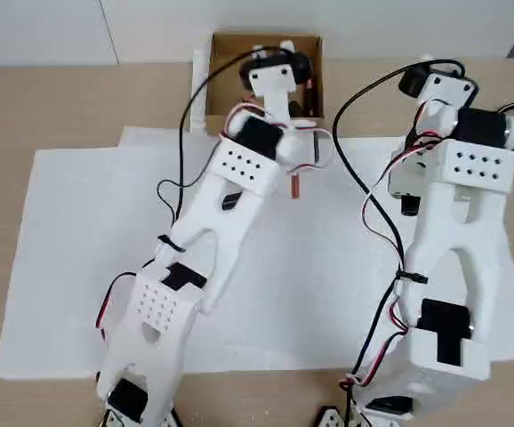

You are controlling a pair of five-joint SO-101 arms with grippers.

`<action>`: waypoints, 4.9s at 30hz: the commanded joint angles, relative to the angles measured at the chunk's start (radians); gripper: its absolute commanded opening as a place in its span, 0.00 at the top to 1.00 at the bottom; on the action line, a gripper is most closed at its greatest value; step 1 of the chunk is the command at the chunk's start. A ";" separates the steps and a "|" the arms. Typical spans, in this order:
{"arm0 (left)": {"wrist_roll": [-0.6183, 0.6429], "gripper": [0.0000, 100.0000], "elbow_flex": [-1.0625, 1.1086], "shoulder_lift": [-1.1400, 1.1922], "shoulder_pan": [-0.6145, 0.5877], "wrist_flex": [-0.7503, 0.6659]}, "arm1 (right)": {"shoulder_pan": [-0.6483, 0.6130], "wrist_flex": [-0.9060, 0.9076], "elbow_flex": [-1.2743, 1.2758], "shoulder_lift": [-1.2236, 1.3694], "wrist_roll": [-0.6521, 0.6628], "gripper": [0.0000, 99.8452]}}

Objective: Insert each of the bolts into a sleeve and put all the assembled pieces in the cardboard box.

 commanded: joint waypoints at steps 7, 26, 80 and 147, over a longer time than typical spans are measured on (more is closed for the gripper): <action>-0.153 0.99 -0.441 -0.018 -0.091 0.232 | -0.051 0.016 -0.002 -0.197 -0.003 1.00; -0.232 0.99 -0.664 -0.158 -0.118 0.270 | -0.154 0.007 0.456 -1.047 0.152 1.00; -0.204 0.99 0.654 -1.054 -0.104 -0.046 | -0.544 -1.362 1.761 -1.508 0.000 1.00; -0.388 0.99 2.034 -1.798 0.038 -1.146 | -0.757 -1.636 1.978 -1.508 -0.189 1.00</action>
